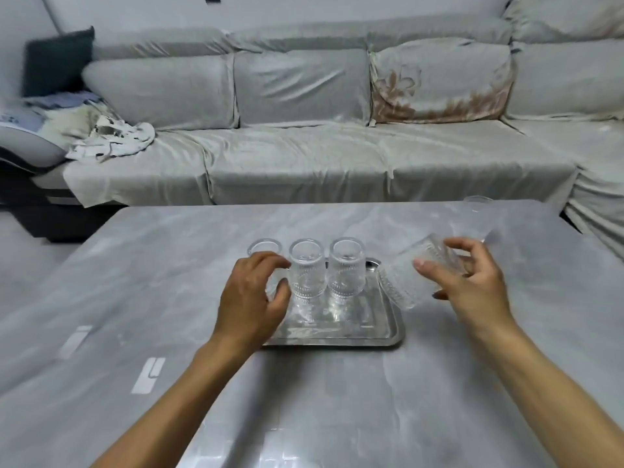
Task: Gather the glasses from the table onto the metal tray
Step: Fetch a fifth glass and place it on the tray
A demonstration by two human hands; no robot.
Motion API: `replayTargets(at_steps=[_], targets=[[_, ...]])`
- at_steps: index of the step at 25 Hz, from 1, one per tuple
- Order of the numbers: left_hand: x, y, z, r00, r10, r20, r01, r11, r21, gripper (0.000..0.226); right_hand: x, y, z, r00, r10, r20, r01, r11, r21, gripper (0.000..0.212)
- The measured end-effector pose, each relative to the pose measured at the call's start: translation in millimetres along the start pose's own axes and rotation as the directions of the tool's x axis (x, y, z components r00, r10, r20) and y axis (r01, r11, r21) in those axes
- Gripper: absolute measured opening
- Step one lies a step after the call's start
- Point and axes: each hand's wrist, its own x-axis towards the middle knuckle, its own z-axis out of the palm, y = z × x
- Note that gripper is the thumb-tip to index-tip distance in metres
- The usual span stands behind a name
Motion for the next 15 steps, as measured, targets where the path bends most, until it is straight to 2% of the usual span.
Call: replayTargets(at_steps=[2,7,15], targets=[[-9,-29,-9,0.999,-0.034,0.022,0.033,0.997,0.071,0.027,-16,-11,46,0.99,-0.104,0.094,0.11,0.992,-0.058,0.056],[-14,-56,-12,0.992,0.068,0.107,-0.076,0.995,0.068,0.028,-39,-1,129,0.927,-0.278,0.252,0.356,0.862,-0.36,0.06],[-8,-56,-12,0.989,0.042,0.144,-0.05,0.998,0.047,0.022,-43,36,161,0.883,-0.295,0.366,0.45,0.753,-0.48,0.066]])
